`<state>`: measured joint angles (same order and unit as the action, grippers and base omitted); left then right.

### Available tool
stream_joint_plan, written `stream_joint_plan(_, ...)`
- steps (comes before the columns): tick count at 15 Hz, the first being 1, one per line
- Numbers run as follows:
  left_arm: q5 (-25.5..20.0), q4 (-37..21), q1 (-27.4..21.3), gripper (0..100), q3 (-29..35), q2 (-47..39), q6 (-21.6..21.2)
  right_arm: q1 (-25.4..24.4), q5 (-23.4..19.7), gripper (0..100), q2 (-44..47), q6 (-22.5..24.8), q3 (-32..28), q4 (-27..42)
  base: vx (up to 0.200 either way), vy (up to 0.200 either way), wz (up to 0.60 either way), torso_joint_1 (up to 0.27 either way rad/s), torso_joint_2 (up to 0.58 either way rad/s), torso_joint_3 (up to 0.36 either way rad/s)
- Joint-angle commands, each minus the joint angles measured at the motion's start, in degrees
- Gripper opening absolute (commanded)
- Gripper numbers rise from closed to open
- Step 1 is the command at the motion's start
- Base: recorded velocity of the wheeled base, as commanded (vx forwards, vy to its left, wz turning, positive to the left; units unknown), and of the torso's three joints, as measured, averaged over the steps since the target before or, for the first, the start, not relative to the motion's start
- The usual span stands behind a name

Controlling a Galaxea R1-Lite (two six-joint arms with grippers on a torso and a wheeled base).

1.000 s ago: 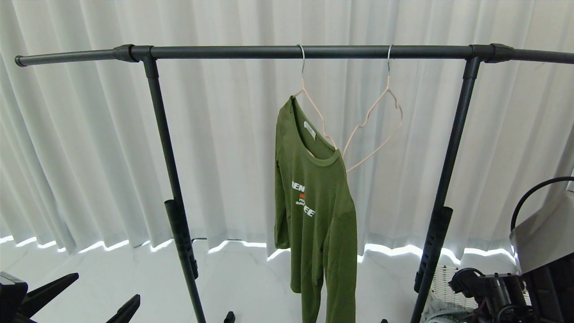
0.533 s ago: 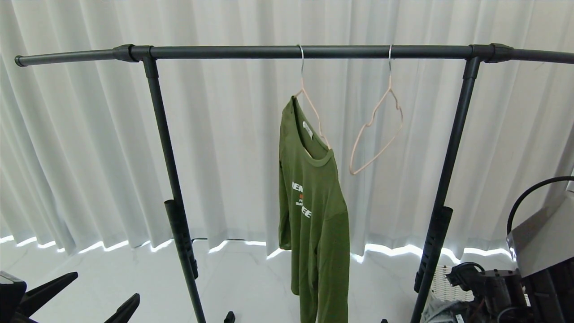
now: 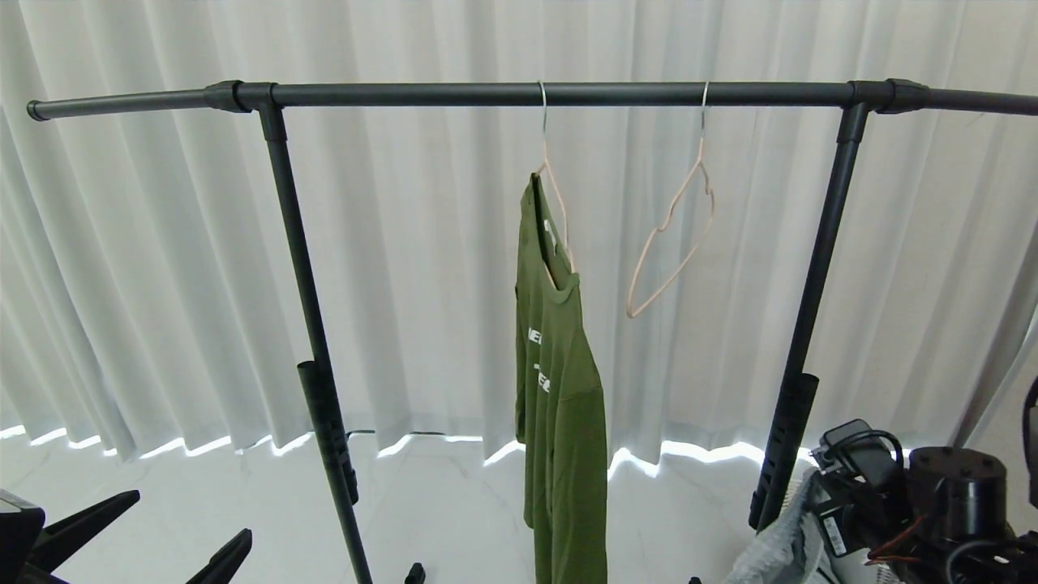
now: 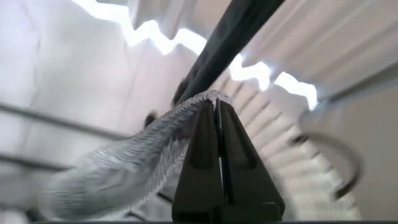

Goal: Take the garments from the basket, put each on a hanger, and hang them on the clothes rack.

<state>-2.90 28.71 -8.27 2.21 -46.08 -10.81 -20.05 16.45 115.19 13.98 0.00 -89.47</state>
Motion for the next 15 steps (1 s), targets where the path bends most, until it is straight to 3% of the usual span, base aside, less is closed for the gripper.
stream_joint_plan(1,0.0,0.0,0.0,100,0.0,0.1,0.0,0.8,0.0,0,-7.0,2.1,0.0,-0.5,0.0,0.0,0.0,0.0,0.0,0.0)
stream_joint_plan(3,0.0,0.0,0.0,100,0.0,0.0,0.0,2.9,0.0,0,-8.5,4.3,-0.6,-0.5,0.0,0.0,0.0,0.0,0.0,0.0)
stream_joint_plan(6,0.0,0.0,0.0,100,-0.1,-0.1,-0.1,5.6,-0.1,0,-9.7,6.8,-7.5,2.7,0.0,0.0,0.0,0.0,0.0,0.0)
stream_joint_plan(11,0.0,0.0,0.0,100,-0.1,-0.2,-0.1,5.3,-0.4,0,-21.7,4.1,-22.5,39.6,0.0,0.0,0.0,0.0,0.0,0.0)
stream_joint_plan(15,-0.2,-0.1,0.0,100,-0.3,-0.7,-0.1,3.4,-1.2,0,-30.7,-0.8,-24.1,58.7,0.0,0.0,0.0,0.0,0.0,0.0)
